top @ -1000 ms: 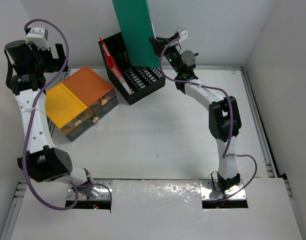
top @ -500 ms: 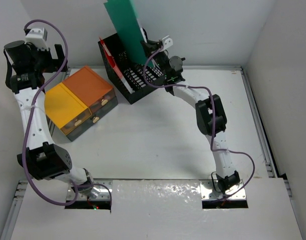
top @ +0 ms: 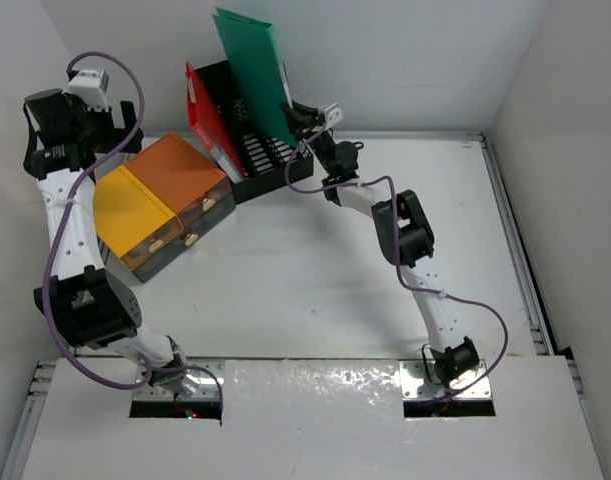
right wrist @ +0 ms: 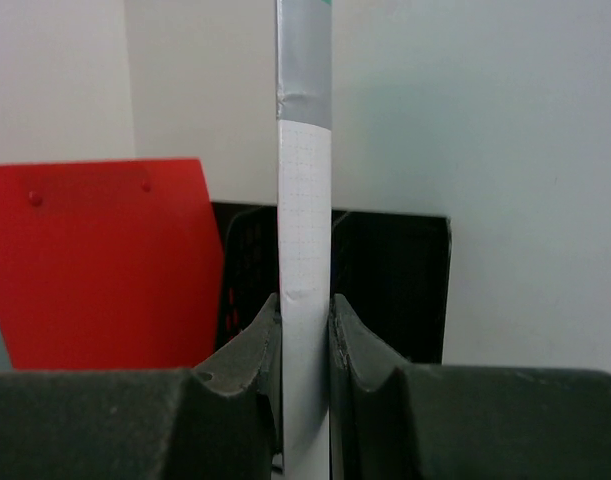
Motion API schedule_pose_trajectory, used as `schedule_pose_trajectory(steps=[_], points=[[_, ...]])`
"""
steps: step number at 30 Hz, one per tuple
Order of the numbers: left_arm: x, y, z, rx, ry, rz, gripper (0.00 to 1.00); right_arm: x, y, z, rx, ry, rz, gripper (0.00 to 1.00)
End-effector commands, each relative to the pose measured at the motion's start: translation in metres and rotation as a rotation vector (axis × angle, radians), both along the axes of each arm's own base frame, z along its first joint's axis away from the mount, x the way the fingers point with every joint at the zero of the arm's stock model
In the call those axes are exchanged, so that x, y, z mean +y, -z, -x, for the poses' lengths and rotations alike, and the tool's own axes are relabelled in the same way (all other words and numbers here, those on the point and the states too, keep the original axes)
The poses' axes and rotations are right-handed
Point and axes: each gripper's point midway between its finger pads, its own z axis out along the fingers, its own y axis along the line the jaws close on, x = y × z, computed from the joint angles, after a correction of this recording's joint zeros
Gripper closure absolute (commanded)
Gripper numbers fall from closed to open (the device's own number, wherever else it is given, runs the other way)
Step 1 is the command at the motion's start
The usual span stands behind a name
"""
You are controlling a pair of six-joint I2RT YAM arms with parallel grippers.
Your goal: Organize the desk
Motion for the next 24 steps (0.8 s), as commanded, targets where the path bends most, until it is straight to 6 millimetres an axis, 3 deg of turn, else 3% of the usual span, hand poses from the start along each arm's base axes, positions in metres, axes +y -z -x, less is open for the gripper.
schedule_pose_trajectory(steps=[1,5,10,14,15,16,20,21,22,24], points=[[0.004,-0.010,-0.005,-0.046,0.021,-0.022,0.00,0.013,0.003,0.011,-0.017,-0.061,-0.016,1.00],[0.004,0.003,-0.012,-0.020,0.032,-0.004,0.00,0.020,0.029,0.014,0.037,-0.057,0.010,1.00],[-0.003,0.016,-0.017,0.003,0.068,0.020,0.00,0.022,0.042,0.013,0.107,0.004,-0.001,0.99],[-0.020,0.029,-0.023,0.035,0.104,-0.010,0.01,0.038,0.050,0.021,0.167,0.040,0.031,0.87],[-0.023,0.033,-0.023,0.042,0.112,-0.019,0.01,0.040,0.050,0.021,0.174,0.049,0.043,0.74],[-0.026,0.034,-0.024,0.046,0.122,-0.018,0.01,0.046,0.055,0.022,0.195,0.044,0.062,0.71],[-0.034,0.036,-0.023,0.046,0.146,-0.015,0.01,0.041,0.049,0.018,0.251,0.064,0.062,0.54],[-0.035,0.037,-0.024,0.046,0.150,-0.020,0.01,0.039,0.038,0.016,0.252,0.080,0.055,0.52],[-0.034,0.036,-0.024,0.044,0.151,-0.026,0.01,0.039,0.044,0.012,0.290,0.090,0.084,0.47],[-0.032,0.041,-0.024,0.051,0.152,-0.032,0.01,0.041,0.020,0.006,0.271,0.102,0.090,0.44]])
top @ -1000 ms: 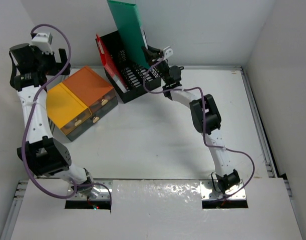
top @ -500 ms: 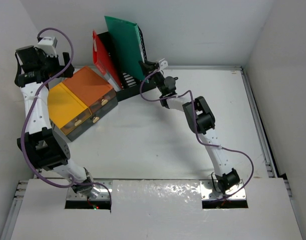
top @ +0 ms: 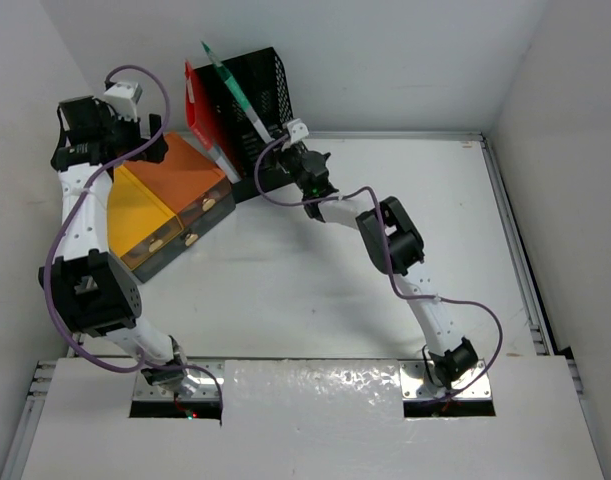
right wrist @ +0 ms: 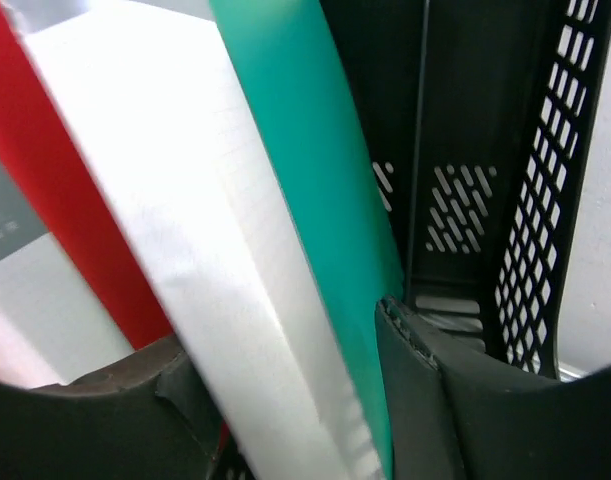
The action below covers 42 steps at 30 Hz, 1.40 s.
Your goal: Organize the desk
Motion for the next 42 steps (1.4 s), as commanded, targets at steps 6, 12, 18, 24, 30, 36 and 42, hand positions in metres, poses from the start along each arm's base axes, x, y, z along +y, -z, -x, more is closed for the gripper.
schedule_pose_trajectory(steps=[6,12,18,24,30,36,42], points=[[0.004,-0.003,-0.003,-0.048,0.033,-0.062,0.01,-0.009,-0.105,-0.043,-0.044,0.149,0.017,0.44],[0.005,0.005,-0.002,-0.042,0.040,-0.081,0.01,-0.010,-0.110,-0.045,-0.087,0.169,0.015,0.58],[0.006,0.009,-0.002,-0.039,0.043,-0.086,0.01,-0.002,-0.128,-0.036,-0.160,0.128,-0.007,1.00],[0.003,0.009,-0.001,-0.043,0.054,-0.082,0.01,-0.006,-0.173,-0.015,-0.273,0.152,-0.068,1.00],[0.003,0.011,-0.001,-0.042,0.055,-0.082,0.01,-0.013,-0.228,0.010,-0.430,0.271,-0.157,1.00],[0.003,0.013,-0.001,-0.038,0.059,-0.086,0.00,-0.014,-0.222,0.011,-0.467,0.299,-0.190,1.00],[0.005,0.021,-0.002,-0.024,0.059,-0.086,0.00,-0.003,-0.198,0.002,-0.471,0.288,-0.152,1.00]])
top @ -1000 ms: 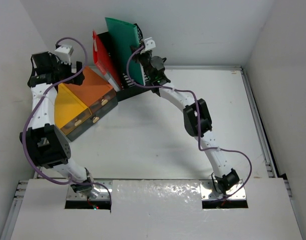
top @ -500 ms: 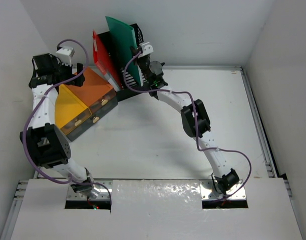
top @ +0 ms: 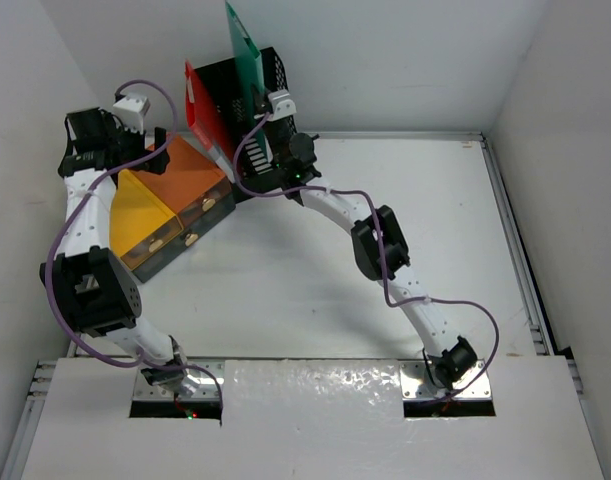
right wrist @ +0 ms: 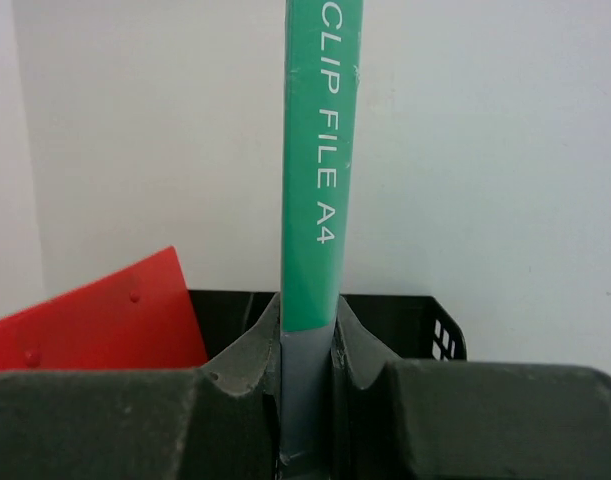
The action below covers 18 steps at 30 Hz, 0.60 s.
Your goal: Organize the desk
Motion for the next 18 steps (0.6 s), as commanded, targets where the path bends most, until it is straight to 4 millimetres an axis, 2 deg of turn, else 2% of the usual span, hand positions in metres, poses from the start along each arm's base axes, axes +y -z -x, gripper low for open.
schedule_pose_trajectory(steps=[1,2,5,6,10,12,13,17,18], points=[[0.002,-0.009,-0.004,-0.051,0.017,-0.020,0.00,-0.012,-0.022,0.005,-0.100,0.030,-0.037,1.00],[0.003,-0.007,-0.004,-0.049,0.013,-0.021,0.00,-0.010,-0.009,0.000,-0.086,0.032,-0.022,1.00],[0.003,-0.003,-0.004,-0.043,0.015,-0.019,0.00,-0.009,0.011,-0.009,-0.059,0.020,-0.016,1.00],[0.003,-0.001,-0.004,-0.038,0.015,-0.018,0.00,-0.009,0.028,-0.015,-0.039,0.025,-0.006,1.00],[0.004,0.003,-0.008,-0.027,0.014,-0.010,0.00,-0.001,0.060,-0.020,-0.011,0.003,0.031,1.00],[0.007,0.008,-0.011,-0.013,0.009,-0.005,0.00,-0.001,0.066,-0.019,-0.011,0.001,0.029,1.00],[0.007,0.007,-0.012,-0.014,0.010,-0.006,0.00,-0.001,0.074,-0.019,0.002,0.000,0.033,1.00],[0.007,0.004,-0.012,-0.013,0.010,-0.003,0.01,-0.006,0.083,-0.015,0.023,0.005,0.015,1.00],[0.007,0.002,-0.013,-0.016,0.011,-0.003,0.01,-0.009,0.094,-0.012,0.031,0.009,0.018,1.00]])
